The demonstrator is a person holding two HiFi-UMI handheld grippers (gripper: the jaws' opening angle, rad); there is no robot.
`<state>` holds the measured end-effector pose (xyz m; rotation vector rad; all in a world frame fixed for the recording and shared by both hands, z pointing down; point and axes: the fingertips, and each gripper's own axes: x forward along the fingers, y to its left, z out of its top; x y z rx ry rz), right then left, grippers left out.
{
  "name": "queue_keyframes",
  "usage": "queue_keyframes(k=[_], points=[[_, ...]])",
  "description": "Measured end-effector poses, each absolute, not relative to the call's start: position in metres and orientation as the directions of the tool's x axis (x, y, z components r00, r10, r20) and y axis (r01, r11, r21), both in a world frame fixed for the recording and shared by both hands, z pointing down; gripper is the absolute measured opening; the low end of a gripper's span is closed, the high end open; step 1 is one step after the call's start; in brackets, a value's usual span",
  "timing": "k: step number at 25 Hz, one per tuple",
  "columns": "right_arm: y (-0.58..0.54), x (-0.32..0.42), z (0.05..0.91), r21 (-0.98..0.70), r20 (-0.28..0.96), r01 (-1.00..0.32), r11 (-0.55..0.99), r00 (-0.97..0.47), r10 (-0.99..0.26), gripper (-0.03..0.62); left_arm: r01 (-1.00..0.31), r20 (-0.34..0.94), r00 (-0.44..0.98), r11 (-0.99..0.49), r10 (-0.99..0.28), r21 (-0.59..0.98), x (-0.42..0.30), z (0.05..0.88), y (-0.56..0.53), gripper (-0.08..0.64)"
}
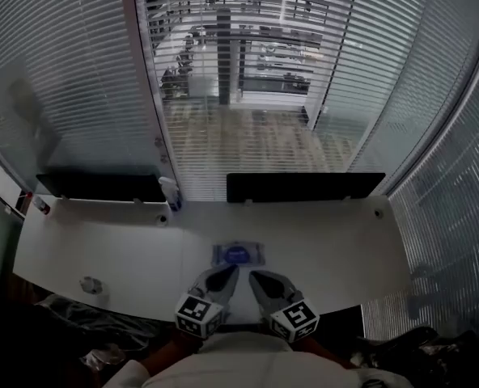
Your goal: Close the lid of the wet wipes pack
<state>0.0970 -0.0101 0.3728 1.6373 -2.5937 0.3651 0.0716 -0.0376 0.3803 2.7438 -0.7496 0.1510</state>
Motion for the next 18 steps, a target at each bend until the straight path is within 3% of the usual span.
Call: queue_keyframes(k=[18], points=[[-0.006, 0.117, 0.363, -0.165, 0.114, -0.909, 0.381, -0.402, -0.909, 0.000, -0.489, 0.153, 0.872, -0.832, -0.465, 0.261, 0.086, 0.369, -0.027, 0.003]])
